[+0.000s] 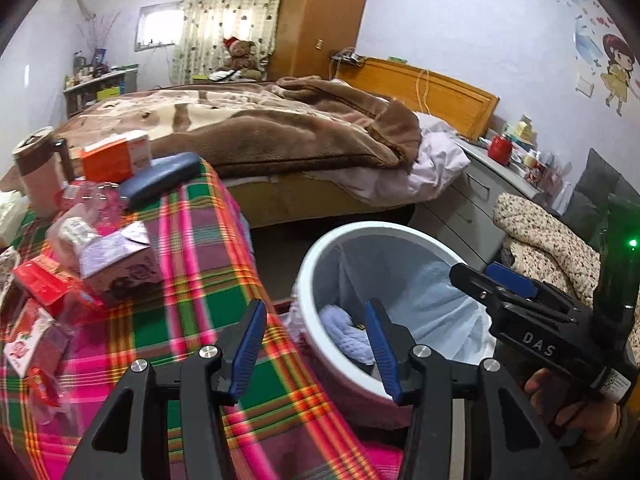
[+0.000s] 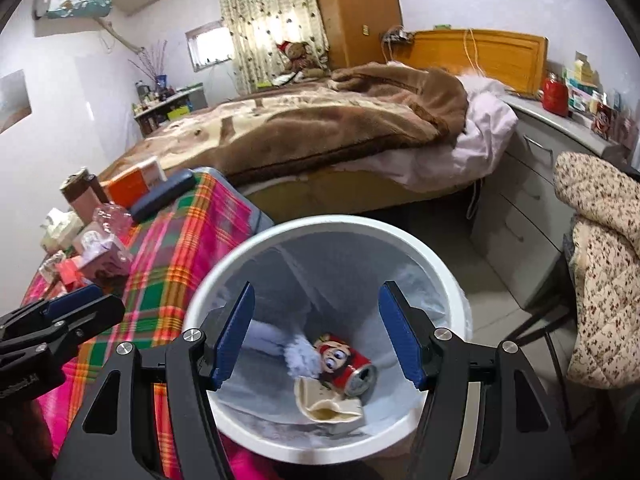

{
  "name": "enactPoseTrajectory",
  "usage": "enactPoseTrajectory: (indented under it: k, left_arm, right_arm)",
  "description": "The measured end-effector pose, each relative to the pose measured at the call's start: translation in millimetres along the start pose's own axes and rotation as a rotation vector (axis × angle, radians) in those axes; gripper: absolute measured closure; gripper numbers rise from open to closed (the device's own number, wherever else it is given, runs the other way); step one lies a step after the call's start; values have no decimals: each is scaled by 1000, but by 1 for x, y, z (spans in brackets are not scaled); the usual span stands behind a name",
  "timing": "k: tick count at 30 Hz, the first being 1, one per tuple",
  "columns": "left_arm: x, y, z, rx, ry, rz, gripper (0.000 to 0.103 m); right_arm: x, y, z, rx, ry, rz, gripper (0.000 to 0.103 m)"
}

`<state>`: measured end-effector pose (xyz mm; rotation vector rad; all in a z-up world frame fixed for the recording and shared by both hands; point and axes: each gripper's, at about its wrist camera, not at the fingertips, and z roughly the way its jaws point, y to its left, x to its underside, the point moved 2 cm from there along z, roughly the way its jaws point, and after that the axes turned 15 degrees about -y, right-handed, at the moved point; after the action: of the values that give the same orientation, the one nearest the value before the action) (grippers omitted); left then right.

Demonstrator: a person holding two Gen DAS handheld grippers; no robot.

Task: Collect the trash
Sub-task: 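Move both tools back over the table toward the drink cartons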

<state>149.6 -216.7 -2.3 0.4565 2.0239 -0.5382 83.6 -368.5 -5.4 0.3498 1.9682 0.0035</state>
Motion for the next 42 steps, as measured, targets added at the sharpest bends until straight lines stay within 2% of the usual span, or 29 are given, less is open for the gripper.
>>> enactPoseTrajectory:
  k: [9, 17, 24, 32, 36, 39, 42]
  left_arm:
    - [-3, 42, -30, -85, -28, -24, 52]
    - [-4, 97, -55, -177, -52, -67, 49]
    - [0, 152, -70, -277, -46, -91, 46]
    - [10, 196, -72, -306, -13, -126, 43]
    - [18, 209, -63, -311, 33, -130, 41]
    - [23, 214, -57, -313, 64, -112, 37]
    - [23, 215, -52, -328, 61, -55, 36]
  right_arm:
    - [-2, 34, 2, -71, -28, -21, 36]
    - [-1, 69, 11, -150, -25, -69, 33]
    - [2, 102, 28, -290, 37, -64, 33]
    - [-1, 147, 45, -413, 56, -141, 33]
    - [-3, 165, 59, -437, 59, -224, 33]
    - [-3, 173, 66, -489, 67, -249, 33]
    - [-3, 183, 79, -514, 76, -282, 33]
